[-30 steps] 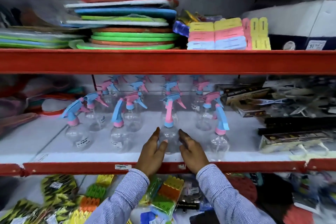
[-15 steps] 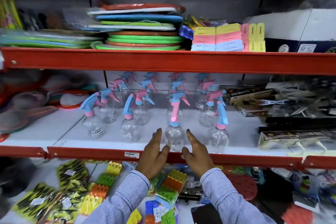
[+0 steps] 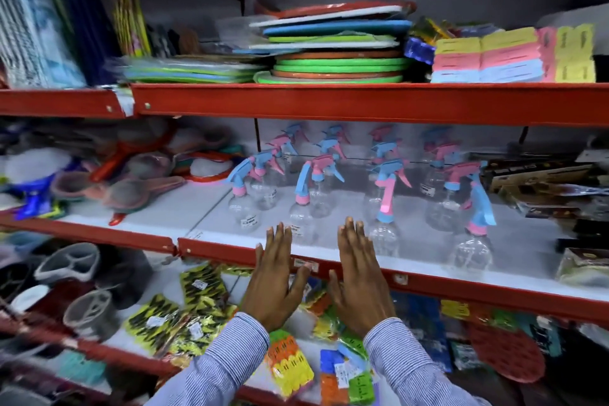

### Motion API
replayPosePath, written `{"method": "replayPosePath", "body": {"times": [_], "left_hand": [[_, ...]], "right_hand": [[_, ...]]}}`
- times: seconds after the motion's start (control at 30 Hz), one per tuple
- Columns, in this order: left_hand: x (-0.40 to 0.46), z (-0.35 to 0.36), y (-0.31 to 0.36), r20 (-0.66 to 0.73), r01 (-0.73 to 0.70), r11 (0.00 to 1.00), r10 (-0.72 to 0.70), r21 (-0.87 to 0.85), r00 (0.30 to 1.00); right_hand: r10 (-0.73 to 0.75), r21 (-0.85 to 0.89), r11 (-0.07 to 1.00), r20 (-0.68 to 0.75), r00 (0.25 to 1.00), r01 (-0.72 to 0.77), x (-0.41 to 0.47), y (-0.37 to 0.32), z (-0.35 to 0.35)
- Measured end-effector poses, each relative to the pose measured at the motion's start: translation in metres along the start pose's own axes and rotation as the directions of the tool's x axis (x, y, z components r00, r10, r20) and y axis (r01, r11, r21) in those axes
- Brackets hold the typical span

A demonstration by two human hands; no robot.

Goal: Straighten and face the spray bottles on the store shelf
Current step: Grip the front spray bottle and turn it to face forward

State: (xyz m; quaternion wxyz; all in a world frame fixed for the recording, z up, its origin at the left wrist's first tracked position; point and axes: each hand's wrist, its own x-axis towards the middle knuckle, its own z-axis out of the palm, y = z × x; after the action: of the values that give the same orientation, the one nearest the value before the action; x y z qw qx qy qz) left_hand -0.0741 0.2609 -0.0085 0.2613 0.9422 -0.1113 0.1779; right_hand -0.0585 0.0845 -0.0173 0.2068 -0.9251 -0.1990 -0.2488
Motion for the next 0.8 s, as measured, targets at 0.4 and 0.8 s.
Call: {"method": "replayPosePath", "body": {"times": [0.4,0.8], "left_hand": [[0.063,-0.015,-0.060,0.135,0.042,0.929,0.009,-0.367,0.991],[0.092,-0.018,-0.057,0.230,0.084,0.834,0.053,-0.545,0.972]], "right_hand": [[0.426,0.346,0.822,0.155,0.891,-0.453,0.068,-0.028,0.049],[0.502,0.447,0.701,0.244,0.830,-0.555,0.089,-0.033,0.047]]}}
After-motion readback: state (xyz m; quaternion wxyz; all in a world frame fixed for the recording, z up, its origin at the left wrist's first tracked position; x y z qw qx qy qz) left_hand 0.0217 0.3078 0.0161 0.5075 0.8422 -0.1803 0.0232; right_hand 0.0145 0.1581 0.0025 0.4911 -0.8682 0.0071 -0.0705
